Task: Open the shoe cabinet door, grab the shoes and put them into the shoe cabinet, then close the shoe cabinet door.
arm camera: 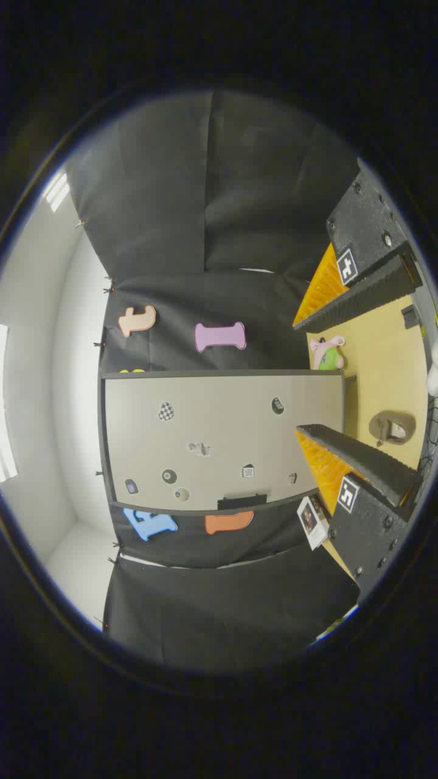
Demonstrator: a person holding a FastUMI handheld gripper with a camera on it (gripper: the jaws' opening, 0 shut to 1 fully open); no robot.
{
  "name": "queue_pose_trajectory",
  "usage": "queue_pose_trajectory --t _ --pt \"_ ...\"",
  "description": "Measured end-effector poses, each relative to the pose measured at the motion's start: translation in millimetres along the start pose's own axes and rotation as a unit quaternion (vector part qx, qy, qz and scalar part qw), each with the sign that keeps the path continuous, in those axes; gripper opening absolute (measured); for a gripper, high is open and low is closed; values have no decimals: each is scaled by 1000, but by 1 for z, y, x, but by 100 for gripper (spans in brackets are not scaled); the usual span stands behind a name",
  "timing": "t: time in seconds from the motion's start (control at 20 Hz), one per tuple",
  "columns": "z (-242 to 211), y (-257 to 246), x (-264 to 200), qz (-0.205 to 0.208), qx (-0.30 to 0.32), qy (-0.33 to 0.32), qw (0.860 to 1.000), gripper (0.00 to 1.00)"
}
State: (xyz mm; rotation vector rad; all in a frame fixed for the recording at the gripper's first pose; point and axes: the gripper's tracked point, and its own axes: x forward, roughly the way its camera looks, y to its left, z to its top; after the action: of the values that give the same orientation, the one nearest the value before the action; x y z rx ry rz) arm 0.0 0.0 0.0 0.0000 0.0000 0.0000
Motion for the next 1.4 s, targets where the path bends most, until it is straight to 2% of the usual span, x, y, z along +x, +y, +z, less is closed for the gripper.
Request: queue_pose_trajectory --t 0.45,0.85,1.1,1.4 --pt "6 -1 -10 -10 -8 -8 1000 99" --pt "11 18 -4 -2 -6 -12 1000 99" --pt "18 57 30 15 -8 -13 1000 99" --pt "31 136 92 66 -11 -13 998 99"
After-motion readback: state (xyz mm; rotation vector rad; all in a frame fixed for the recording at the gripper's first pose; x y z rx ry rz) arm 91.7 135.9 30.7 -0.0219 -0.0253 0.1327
